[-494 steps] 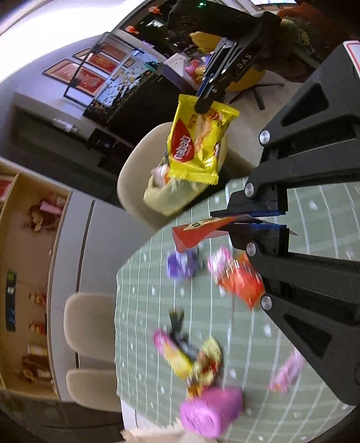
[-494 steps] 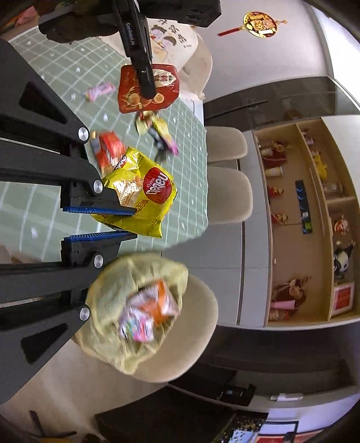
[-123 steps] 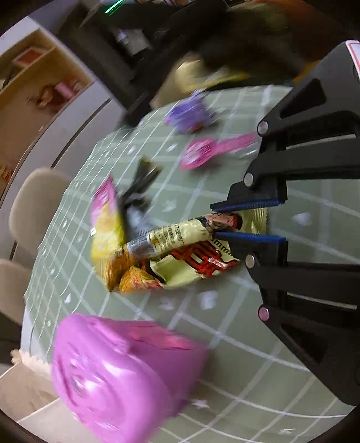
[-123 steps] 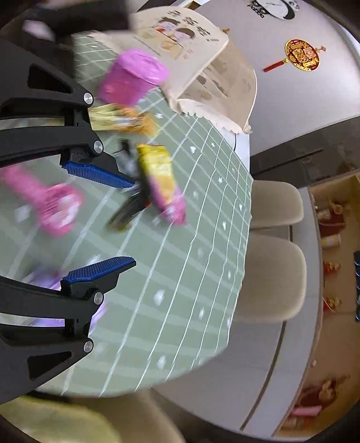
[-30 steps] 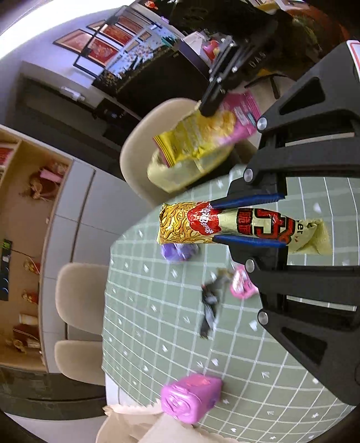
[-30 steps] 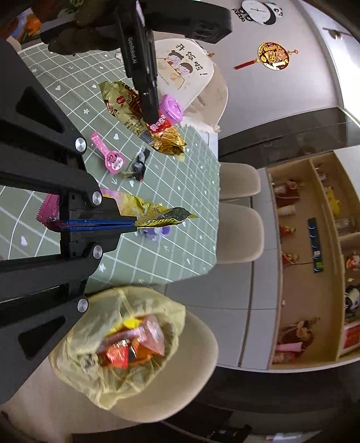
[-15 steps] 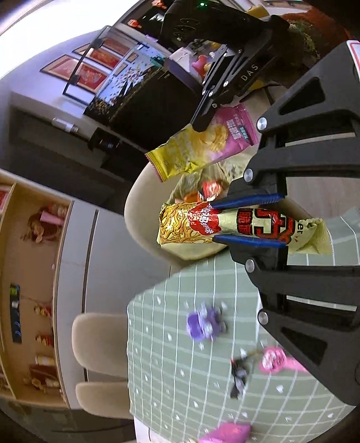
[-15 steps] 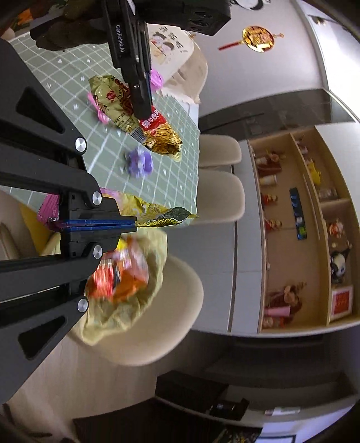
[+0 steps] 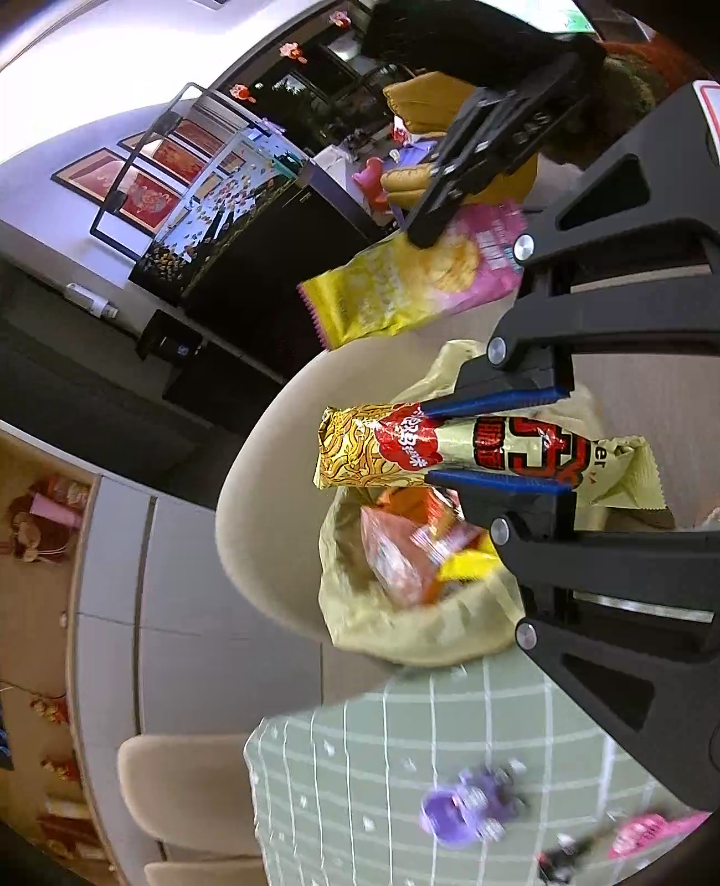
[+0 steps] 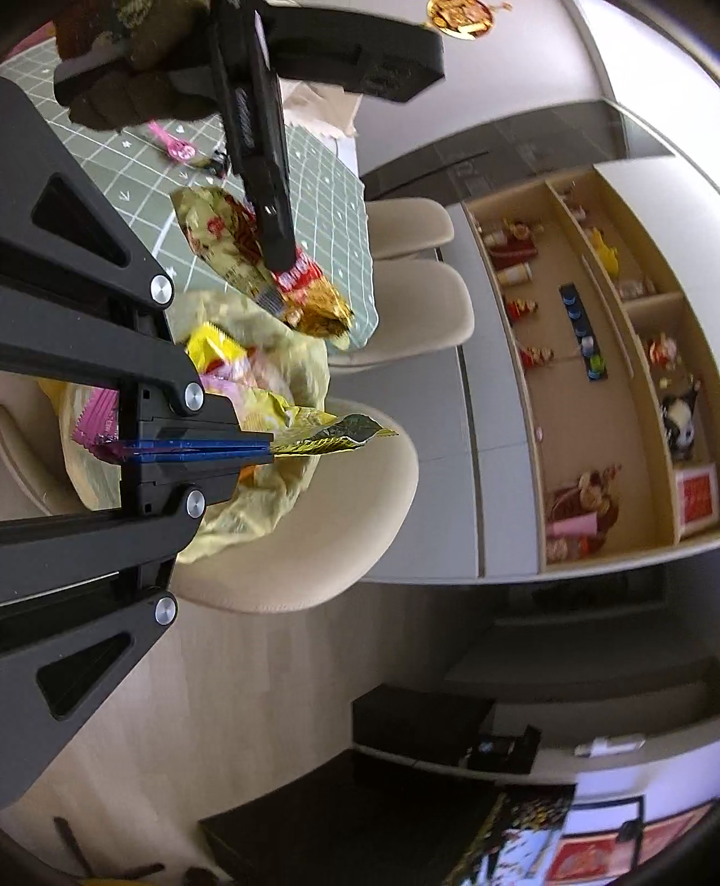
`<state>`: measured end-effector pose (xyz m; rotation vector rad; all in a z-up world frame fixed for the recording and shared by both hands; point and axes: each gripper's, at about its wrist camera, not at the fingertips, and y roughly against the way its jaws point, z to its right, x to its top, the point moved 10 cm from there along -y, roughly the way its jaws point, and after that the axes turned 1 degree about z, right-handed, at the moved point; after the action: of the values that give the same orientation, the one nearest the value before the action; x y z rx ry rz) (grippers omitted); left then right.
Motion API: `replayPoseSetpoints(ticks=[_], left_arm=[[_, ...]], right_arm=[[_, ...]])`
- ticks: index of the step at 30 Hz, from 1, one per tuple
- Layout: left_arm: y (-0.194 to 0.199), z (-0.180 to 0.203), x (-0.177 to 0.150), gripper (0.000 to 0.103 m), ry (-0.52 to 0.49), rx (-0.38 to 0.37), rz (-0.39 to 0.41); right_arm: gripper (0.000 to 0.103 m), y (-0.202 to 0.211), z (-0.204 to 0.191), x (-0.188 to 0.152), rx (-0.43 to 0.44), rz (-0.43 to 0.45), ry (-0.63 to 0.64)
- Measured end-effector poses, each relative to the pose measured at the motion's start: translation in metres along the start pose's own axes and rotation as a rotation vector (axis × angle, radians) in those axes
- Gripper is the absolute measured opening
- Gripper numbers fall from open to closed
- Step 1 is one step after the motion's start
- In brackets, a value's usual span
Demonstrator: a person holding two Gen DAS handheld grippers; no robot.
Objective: Collect trash
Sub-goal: 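Carry the gold wrapper and yellow chip bag over the yellow trash bag with both tools, then open the left tool to drop the gold wrapper while the right tool drops the chip bag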
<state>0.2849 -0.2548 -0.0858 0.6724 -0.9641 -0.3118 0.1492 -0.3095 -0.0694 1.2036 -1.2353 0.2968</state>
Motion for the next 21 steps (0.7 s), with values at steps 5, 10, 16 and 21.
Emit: replayPoseSetpoints(ticks=[5,10,16,21], left_arm=[[-0.04,-0.007,0.017,0.019,0.007,-0.023,-0.02],[-0.071,-0.019,0.025,0.035,0.028,-0.061,-0.043],[-0.068,-0.043,0.022,0.041,0.058,-0.042,-0.048],[-0.046,-0.071,0.001,0.041,0.069,0.002,-0.069]], right_arm=[[0.003,-0.019,0.02,-0.004,-0.03,-0.02,-0.029],[0.004,-0.043,0.03,-0.005,-0.05,-0.047,-0.041],[0.003,-0.082,0.015,0.001,-0.036,-0.083,-0.011],[0.004,-0.123,-0.01,-0.004,-0.036,-0.141,0.051]])
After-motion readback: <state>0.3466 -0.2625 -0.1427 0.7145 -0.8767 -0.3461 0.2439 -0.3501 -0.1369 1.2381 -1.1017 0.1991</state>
